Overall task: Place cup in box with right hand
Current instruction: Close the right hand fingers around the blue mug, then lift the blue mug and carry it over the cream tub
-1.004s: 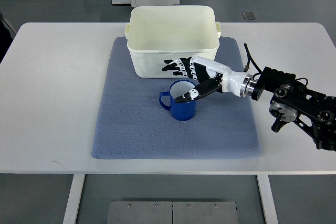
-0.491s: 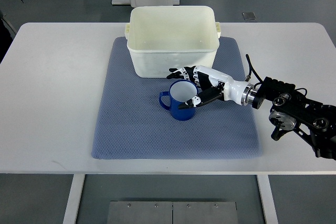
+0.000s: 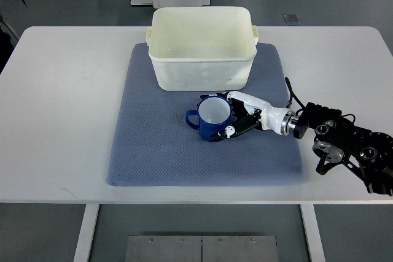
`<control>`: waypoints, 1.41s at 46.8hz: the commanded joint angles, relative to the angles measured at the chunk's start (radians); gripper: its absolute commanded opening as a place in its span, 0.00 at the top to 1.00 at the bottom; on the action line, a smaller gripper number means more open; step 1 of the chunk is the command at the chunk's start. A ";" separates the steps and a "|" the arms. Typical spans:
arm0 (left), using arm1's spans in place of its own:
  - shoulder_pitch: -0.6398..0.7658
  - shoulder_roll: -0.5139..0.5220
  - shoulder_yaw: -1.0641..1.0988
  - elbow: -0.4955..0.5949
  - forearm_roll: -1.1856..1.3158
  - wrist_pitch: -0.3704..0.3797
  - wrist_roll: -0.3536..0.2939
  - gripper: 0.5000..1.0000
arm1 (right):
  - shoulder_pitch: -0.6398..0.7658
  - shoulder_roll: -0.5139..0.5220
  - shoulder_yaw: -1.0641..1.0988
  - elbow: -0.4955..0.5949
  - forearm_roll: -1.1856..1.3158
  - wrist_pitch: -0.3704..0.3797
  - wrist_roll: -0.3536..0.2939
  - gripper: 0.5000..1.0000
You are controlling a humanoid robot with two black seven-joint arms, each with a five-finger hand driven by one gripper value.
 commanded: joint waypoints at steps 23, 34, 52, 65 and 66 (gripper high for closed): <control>0.000 0.000 0.000 0.000 0.000 0.000 0.000 0.00 | -0.005 0.013 -0.025 -0.023 0.009 -0.028 0.063 1.00; 0.000 0.000 0.000 0.000 0.000 0.000 0.000 0.00 | 0.011 -0.006 0.060 0.035 0.018 -0.026 0.066 1.00; 0.000 0.000 0.000 0.000 0.000 0.000 0.000 0.00 | 0.108 -0.096 0.186 0.139 0.077 -0.020 0.037 1.00; 0.000 0.000 0.000 0.000 0.000 0.000 0.000 0.00 | 0.166 -0.075 0.249 0.064 0.093 -0.031 -0.052 1.00; 0.000 0.000 0.000 0.000 0.000 0.000 0.000 0.00 | 0.176 -0.066 0.247 0.052 0.093 -0.031 -0.058 1.00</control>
